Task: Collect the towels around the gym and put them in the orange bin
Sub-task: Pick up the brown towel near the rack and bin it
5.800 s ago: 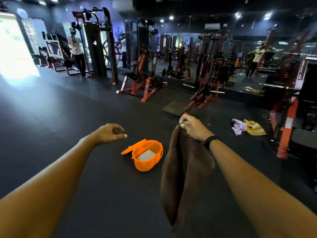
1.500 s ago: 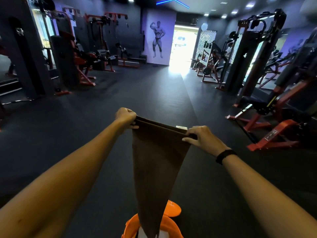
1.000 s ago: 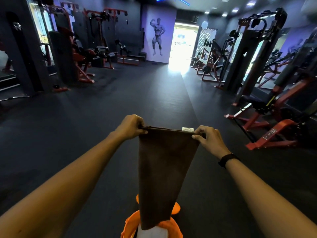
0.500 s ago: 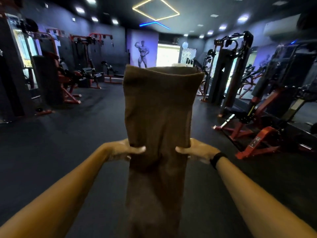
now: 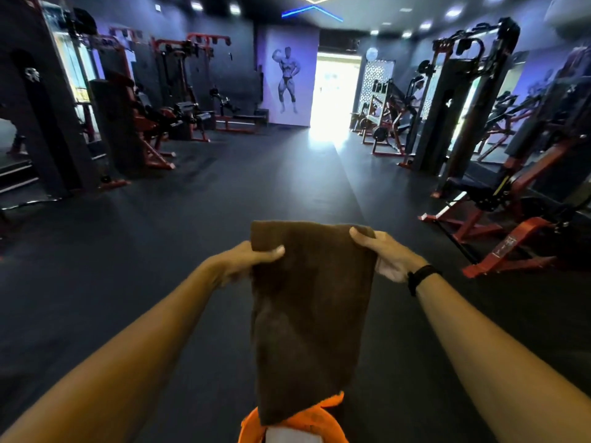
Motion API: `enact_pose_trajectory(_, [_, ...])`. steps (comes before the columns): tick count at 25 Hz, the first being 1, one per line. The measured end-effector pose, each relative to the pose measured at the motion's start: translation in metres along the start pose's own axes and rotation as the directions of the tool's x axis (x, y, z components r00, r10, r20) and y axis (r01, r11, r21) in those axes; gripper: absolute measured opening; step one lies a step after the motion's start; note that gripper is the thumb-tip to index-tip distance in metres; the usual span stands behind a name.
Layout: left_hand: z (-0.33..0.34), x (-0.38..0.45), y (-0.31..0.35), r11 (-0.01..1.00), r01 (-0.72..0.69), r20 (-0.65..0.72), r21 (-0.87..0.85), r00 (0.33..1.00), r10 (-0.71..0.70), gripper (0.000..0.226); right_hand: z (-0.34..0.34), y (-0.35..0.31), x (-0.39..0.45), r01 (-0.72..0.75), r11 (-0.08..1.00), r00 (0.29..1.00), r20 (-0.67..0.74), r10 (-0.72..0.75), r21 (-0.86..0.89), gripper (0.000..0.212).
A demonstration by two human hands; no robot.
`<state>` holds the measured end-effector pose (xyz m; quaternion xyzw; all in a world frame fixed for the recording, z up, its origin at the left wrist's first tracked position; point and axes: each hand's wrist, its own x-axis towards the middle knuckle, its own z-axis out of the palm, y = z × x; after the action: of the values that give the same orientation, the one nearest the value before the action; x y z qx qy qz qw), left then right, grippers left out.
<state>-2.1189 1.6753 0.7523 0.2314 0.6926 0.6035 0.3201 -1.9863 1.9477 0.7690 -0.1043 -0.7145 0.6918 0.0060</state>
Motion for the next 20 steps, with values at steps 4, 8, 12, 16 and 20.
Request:
enact_pose_trajectory(4, [-0.004, 0.0, -0.011, 1.0, 0.012, -0.094, -0.003, 0.996, -0.012, 0.037, -0.008, 0.008, -0.007, -0.053, 0.996, 0.998, -0.042, 0.05, -0.073, 0.067])
enact_pose_trajectory(8, [0.0, 0.001, -0.018, 0.987, 0.02, -0.161, 0.16, 0.987, 0.006, 0.019, -0.001, 0.017, -0.013, -0.105, 0.988, 0.991, -0.093, 0.094, -0.115, 0.061])
enact_pose_trajectory(12, [0.005, 0.004, -0.01, 0.979, -0.105, -0.32, -0.174, 0.946, 0.044, 0.022, 0.0, 0.017, -0.011, -0.014, 0.997, 0.996, -0.087, 0.02, 0.077, 0.043])
enact_pose_trajectory(16, [0.011, 0.002, -0.002, 0.963, -0.078, -0.316, -0.257, 0.949, -0.007, 0.021, 0.002, 0.008, -0.012, 0.061, 0.995, 0.982, -0.183, -0.046, 0.077, 0.037])
enact_pose_trajectory(20, [0.02, 0.005, 0.005, 0.928, -0.133, -0.343, -0.349, 0.939, 0.005, 0.009, -0.001, 0.013, -0.012, 0.003, 1.0, 1.0, -0.019, -0.002, 0.016, 0.047])
